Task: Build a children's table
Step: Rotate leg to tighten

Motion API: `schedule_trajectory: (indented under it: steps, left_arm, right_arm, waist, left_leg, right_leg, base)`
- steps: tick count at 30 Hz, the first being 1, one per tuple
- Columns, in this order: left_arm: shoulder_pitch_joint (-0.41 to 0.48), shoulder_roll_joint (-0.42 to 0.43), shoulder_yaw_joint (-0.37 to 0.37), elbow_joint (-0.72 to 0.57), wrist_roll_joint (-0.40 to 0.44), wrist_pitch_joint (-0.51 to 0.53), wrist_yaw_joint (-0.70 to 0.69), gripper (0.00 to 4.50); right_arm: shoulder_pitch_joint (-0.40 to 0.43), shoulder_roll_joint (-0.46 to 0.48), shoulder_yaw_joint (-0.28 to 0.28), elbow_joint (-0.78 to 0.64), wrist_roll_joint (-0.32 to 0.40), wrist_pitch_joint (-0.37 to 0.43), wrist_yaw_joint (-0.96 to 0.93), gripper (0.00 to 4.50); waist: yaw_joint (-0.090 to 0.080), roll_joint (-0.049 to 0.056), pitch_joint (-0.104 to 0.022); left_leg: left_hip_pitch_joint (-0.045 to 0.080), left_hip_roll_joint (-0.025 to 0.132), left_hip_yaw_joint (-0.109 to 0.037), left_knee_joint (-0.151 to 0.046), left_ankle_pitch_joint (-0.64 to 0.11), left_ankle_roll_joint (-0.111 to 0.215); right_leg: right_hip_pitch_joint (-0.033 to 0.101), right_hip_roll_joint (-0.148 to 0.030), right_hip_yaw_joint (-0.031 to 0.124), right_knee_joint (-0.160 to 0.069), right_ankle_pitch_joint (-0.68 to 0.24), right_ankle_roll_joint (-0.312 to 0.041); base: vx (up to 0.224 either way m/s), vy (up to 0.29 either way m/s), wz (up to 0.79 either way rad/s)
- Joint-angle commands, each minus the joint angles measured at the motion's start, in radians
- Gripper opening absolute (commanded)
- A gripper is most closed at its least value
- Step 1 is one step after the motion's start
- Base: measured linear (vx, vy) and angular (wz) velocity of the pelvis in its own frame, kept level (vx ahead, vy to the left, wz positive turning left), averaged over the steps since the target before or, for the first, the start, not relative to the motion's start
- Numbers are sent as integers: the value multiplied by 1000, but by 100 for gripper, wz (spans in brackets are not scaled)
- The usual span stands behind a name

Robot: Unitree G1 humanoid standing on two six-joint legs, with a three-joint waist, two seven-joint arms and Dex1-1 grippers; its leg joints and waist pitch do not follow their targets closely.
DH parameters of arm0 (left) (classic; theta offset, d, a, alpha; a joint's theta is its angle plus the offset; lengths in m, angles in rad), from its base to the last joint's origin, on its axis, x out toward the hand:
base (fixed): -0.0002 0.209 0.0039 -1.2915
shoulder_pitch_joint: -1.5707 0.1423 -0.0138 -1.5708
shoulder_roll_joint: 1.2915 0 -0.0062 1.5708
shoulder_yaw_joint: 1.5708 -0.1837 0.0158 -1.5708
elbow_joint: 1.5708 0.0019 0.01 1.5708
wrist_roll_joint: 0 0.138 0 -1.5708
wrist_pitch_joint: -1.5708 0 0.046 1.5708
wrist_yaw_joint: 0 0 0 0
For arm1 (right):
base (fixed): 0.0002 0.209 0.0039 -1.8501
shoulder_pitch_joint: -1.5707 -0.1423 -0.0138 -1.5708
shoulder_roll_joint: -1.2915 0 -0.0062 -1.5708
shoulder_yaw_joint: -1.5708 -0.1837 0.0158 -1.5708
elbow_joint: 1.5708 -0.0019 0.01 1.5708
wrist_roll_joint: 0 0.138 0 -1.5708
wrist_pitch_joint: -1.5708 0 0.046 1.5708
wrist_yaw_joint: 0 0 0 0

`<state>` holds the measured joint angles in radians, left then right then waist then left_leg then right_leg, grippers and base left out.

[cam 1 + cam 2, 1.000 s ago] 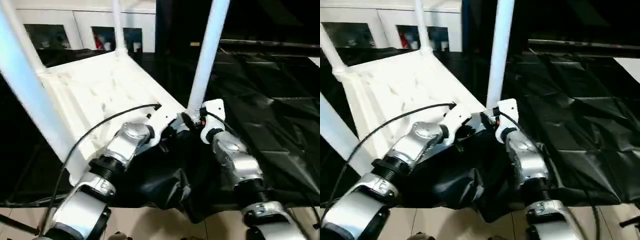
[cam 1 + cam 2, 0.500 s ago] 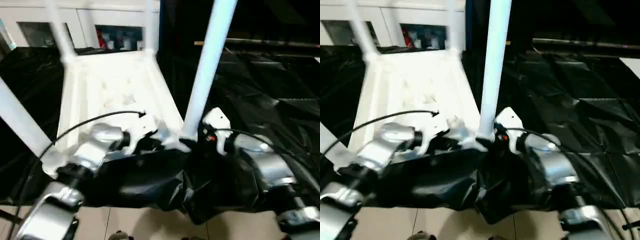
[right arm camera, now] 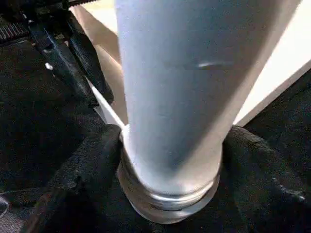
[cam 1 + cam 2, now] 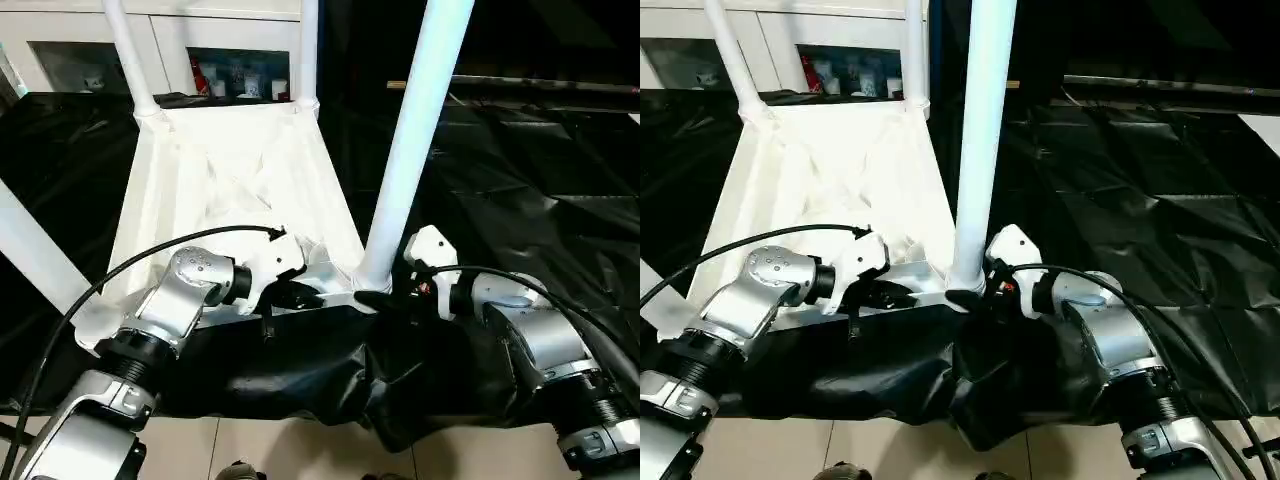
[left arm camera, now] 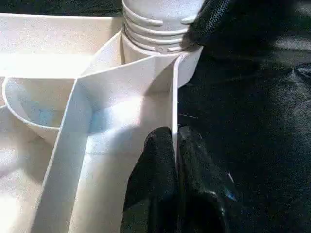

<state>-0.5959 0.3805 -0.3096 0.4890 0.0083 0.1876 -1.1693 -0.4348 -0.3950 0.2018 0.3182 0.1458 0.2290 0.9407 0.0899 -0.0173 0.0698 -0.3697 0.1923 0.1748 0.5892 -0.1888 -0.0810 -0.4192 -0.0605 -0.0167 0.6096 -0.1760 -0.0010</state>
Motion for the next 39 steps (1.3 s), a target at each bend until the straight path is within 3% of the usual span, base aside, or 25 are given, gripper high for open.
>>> schedule_trajectory:
  steps: [1,4,12,16,18,19,20,21,23,25,29,30,32,34,35,39]
  left_arm:
    - [7,-18,7,-43,-44,-6,-19,0]
    - [10,-16,7,-44,-42,-5,-20,0]
    - [0,-31,15,-20,-20,10,40,0]
    - [-25,-76,27,35,27,51,185,0]
    - [-39,-100,32,60,46,69,252,0]
    - [-68,-155,51,103,63,109,372,0]
    - [-83,-181,64,123,63,127,424,0]
    - [-98,-207,71,143,64,145,466,0]
    - [-126,-258,73,184,77,153,545,0]
    - [-141,-290,69,207,88,151,579,0]
    - [-142,-320,39,215,103,125,565,0]
    - [-142,-321,39,214,103,124,563,0]
    - [-139,-319,38,210,92,115,537,0]
    - [-138,-308,46,207,79,114,518,0]
    - [-138,-300,49,206,75,105,506,0]
    - [-132,-263,58,199,62,82,454,0]
  right_arm:
    - [1,1,2,-26,5,9,24,303]
    - [4,-1,5,-23,1,6,23,280]
    - [10,26,3,1,-16,2,-40,274]
    - [1,111,-38,44,-32,31,-210,274]
    - [-1,148,-53,57,-36,43,-280,274]
    - [-11,226,-94,94,-42,61,-437,273]
    - [-17,259,-114,113,-45,66,-509,273]
    - [-25,293,-133,137,-48,68,-583,273]
    - [-42,352,-151,185,-60,55,-692,273]
    - [-54,383,-148,213,-81,35,-731,273]
    - [-70,426,-161,210,-53,4,-705,273]
    - [-71,426,-161,210,-52,4,-705,308]
    - [-77,432,-178,194,-33,0,-689,342]
    - [-81,415,-175,184,-28,-5,-657,345]
    - [-83,402,-171,180,-29,-7,-642,372]
    - [-84,343,-139,168,-42,1,-557,384]
  waist:
    - [-2,-8,-62]
    - [-2,-8,-62]
    - [-3,-12,-61]
    - [-9,-15,-57]
    - [-10,-13,-55]
    - [-10,-16,-57]
    - [-13,-13,-54]
    - [-13,-14,-56]
    - [-13,-12,-58]
    - [-12,-13,-62]
    - [-6,-4,-63]
    - [-7,-6,-63]
    - [-7,-5,-61]
    - [-8,-4,-61]
    - [-9,-4,-61]
    - [-12,-3,-62]
  left_leg:
    - [8,31,-1,-68,-148,59]
    - [8,30,-1,-69,-144,59]
    - [7,29,-1,-68,-137,60]
    - [6,26,-2,-72,-168,31]
    - [12,26,-3,-74,-191,20]
    - [10,26,-3,-75,-183,16]
    - [13,24,-1,-75,-197,5]
    - [13,23,-5,-77,-202,0]
    - [13,23,-5,-77,-184,-8]
    - [9,22,-5,-75,-168,0]
    - [8,20,-4,-72,-142,27]
    - [7,21,-3,-72,-143,30]
    - [9,22,-3,-74,-168,29]
    - [9,22,-4,-76,-186,28]
    - [9,23,-5,-77,-195,24]
    - [8,22,-7,-77,-194,23]
  right_leg:
    - [55,-65,31,-62,-139,-239]
    - [55,-63,31,-62,-138,-236]
    - [55,-63,31,-61,-137,-234]
    - [53,-65,32,-73,-246,-204]
    - [47,-64,32,-80,-297,-187]
    - [50,-66,33,-78,-300,-180]
    - [40,-64,34,-83,-322,-178]
    - [44,-66,32,-84,-340,-173]
    - [42,-63,33,-82,-298,-169]
    - [49,-63,32,-77,-243,-170]
    - [54,-60,33,-69,-136,-190]
    - [54,-60,32,-70,-131,-192]
    - [53,-61,32,-74,-161,-194]
    - [54,-62,32,-75,-183,-193]
    - [54,-62,32,-77,-200,-190]
    - [56,-63,31,-78,-206,-190]
  base:
    - [0,0,0]
    - [0,0,0]
    - [0,0,0]
    - [0,0,0]
    - [0,0,0]
    - [0,0,0]
    - [0,0,0]
    - [0,0,0]
    - [0,0,0]
    - [0,0,0]
    - [0,0,0]
    - [0,0,0]
    - [0,0,0]
    - [0,0,0]
    - [0,0,0]
    - [0,0,0]
